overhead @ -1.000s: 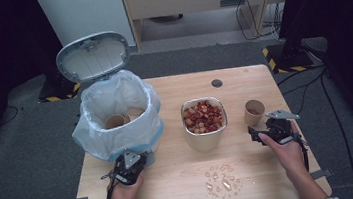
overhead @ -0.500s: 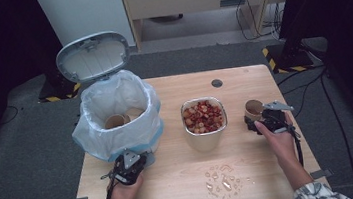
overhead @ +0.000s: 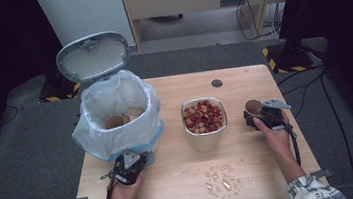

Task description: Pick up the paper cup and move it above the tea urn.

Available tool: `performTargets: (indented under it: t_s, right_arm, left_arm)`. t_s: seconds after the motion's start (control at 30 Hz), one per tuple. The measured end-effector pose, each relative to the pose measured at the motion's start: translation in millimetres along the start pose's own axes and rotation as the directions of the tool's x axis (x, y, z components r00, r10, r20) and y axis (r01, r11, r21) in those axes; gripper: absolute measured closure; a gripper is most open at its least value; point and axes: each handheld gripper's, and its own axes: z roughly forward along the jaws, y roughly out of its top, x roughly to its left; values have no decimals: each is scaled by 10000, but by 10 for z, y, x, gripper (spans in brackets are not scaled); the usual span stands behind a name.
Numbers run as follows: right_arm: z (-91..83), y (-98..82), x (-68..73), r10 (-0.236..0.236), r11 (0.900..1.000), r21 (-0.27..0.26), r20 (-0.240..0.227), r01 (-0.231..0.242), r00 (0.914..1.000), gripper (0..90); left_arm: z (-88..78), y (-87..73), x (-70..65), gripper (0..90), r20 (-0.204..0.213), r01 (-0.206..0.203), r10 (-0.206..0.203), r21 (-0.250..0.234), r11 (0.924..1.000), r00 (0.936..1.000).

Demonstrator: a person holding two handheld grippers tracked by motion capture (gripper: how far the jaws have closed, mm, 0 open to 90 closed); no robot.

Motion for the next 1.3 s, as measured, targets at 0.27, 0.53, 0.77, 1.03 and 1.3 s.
performTargets:
  t_s: [0.27,0.53,0.77,1.03,1.3]
  right_arm:
    - [74,-28,13,-29,9999,-138,-69,28,10000,216]
    - [107,-39,23,-284,9989,-371,-63,282,9996,272]
    - [76,-23,11,-730,9963,-482,-287,715,9969,330]
    - [-53,157,-7,-1373,9894,-634,-1146,1307,9839,363]
    - [-173,481,-37,-2064,9777,-785,-1905,1947,9597,370]
  left_arm:
    - [0,-2,3,892,21,46,-46,-13,10000,10000]
    - [-1,-2,3,892,22,49,-49,-16,10000,10000]
    - [-2,-2,5,892,29,61,-61,-4,10000,10000]
    - [0,-4,13,893,92,169,-169,-36,9999,9998]
    - [4,-1,18,892,104,218,-217,-33,9998,9997]
